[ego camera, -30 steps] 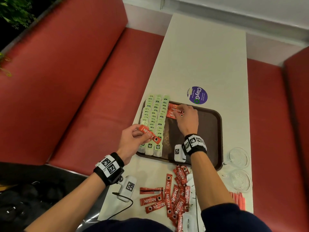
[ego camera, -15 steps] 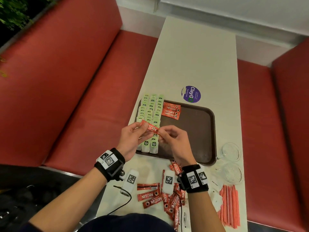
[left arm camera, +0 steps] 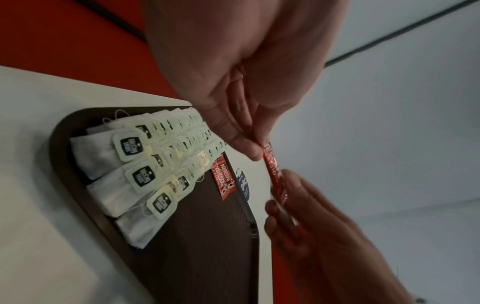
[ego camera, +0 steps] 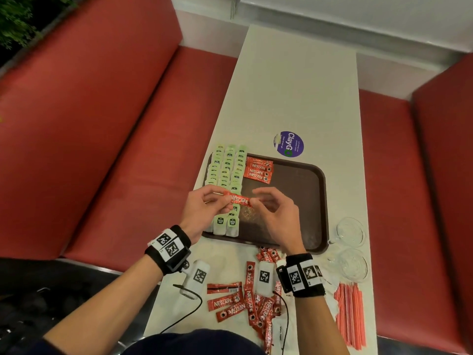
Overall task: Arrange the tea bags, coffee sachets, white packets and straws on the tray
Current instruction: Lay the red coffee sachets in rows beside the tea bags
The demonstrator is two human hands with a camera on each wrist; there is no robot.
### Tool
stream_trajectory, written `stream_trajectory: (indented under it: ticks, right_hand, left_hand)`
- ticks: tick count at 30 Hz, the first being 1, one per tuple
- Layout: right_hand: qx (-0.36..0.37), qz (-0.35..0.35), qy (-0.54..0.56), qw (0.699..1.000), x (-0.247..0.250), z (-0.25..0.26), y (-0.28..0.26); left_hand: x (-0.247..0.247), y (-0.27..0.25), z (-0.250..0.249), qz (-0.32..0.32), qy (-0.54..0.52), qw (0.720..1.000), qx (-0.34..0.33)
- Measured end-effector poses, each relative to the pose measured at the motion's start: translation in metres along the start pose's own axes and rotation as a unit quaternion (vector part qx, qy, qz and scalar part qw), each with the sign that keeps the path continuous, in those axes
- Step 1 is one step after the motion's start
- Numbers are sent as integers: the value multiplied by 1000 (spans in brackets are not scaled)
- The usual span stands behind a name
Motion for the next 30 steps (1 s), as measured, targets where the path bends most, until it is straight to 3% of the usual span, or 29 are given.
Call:
stream_trajectory:
  ticks: [1, 4, 9, 14, 17, 20, 23, 30]
  right_hand:
    - [46, -7, -85, 995, 0, -2, 2]
    - [156, -7, -303, 940, -4, -8, 5]
    - [183, -31, -337, 923, -3, -12, 15]
    - [100, -45, -299, 948, 1, -40, 43]
    - [14, -46, -279, 959, 2, -65, 71]
    - [-40, -22, -293, 955, -3, -86, 99]
    - [-58, 10, -286, 957, -12, -92, 122]
    - [-61, 39, -266, 961, -20, -86, 141]
  left_hand:
    - [-3, 1, 0, -1, 12, 1000, -7]
    - [-11, 1, -2, 8, 38, 999, -28]
    - [-13, 10, -2, 17, 119, 990, -78]
    - [15, 26, 7, -43, 309, 933, -182]
    - [47, 36, 31, -90, 373, 909, -163]
    - [73, 39, 53, -119, 401, 902, -106]
    - [81, 37, 65, -107, 402, 906, -74]
    - [82, 43, 71, -81, 399, 910, -75]
Point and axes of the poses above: each hand's wrist, its own y-axis towards the middle knuckle, its own x-axis out of the back of the hand, z = x × y, the point moved 3 cm from there along y, towards the middle knuckle, and after that the axes turned 9 degrees about -y, right-handed, at the moved point
